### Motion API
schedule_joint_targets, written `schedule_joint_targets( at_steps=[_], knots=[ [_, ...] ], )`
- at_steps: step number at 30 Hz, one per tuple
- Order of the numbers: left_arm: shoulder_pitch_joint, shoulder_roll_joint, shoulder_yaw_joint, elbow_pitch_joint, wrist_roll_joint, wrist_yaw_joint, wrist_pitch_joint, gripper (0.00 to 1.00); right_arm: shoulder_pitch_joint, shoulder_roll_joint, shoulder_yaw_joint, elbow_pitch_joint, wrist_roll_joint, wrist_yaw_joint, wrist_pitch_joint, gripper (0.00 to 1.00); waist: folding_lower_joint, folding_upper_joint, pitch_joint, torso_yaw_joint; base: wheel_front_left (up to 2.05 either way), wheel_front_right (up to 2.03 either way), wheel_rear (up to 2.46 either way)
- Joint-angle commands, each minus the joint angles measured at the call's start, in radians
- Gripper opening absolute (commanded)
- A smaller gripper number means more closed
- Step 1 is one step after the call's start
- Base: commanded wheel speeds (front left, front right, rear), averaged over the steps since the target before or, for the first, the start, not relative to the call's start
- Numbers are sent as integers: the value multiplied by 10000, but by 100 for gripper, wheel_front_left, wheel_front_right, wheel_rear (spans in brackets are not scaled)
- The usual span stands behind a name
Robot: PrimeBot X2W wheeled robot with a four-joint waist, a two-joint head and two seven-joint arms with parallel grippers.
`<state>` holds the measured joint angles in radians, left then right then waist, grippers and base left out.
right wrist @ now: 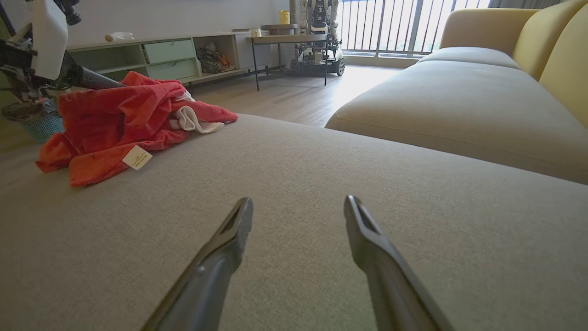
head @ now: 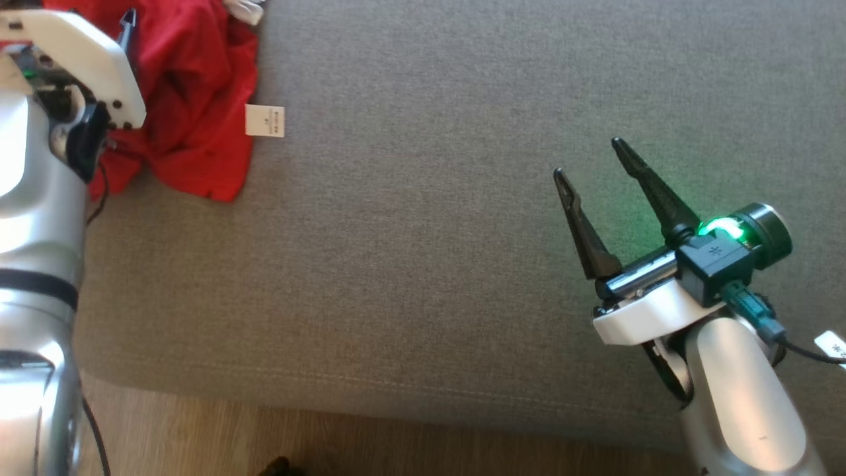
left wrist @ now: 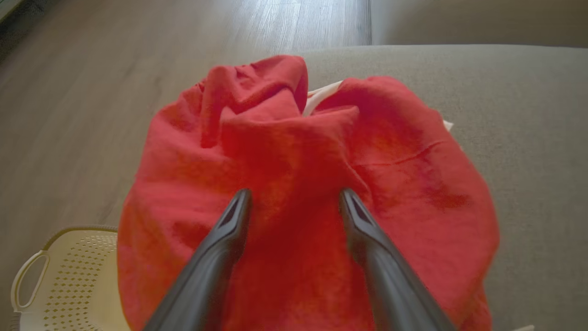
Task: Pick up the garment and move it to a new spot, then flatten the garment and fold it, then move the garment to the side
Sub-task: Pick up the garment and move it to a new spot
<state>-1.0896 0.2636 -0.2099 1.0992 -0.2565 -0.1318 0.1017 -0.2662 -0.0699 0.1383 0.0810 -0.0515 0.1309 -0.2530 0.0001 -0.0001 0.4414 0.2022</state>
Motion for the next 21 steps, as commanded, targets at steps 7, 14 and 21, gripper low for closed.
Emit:
schedule_joint_targets(
  at_steps=[7, 14, 21],
  knots=[
    [-891, 771, -733, 515, 124, 13, 471, 100, -383, 43, 291, -558, 19, -2, -88, 100, -1, 1, 462, -155, 0, 0, 0],
    [-759, 835, -1459, 574, -233, 12, 140, 0, -402, 65, 365, -532, 40, -2, -88, 100, -1, 1, 449, -137, 0, 0, 0],
    [-770, 1021, -1584, 310, -341, 30, -2612, 0, -233, 90, 350, -435, 133, -2, -88, 100, -1, 1, -304, -82, 0, 0, 0]
  ],
)
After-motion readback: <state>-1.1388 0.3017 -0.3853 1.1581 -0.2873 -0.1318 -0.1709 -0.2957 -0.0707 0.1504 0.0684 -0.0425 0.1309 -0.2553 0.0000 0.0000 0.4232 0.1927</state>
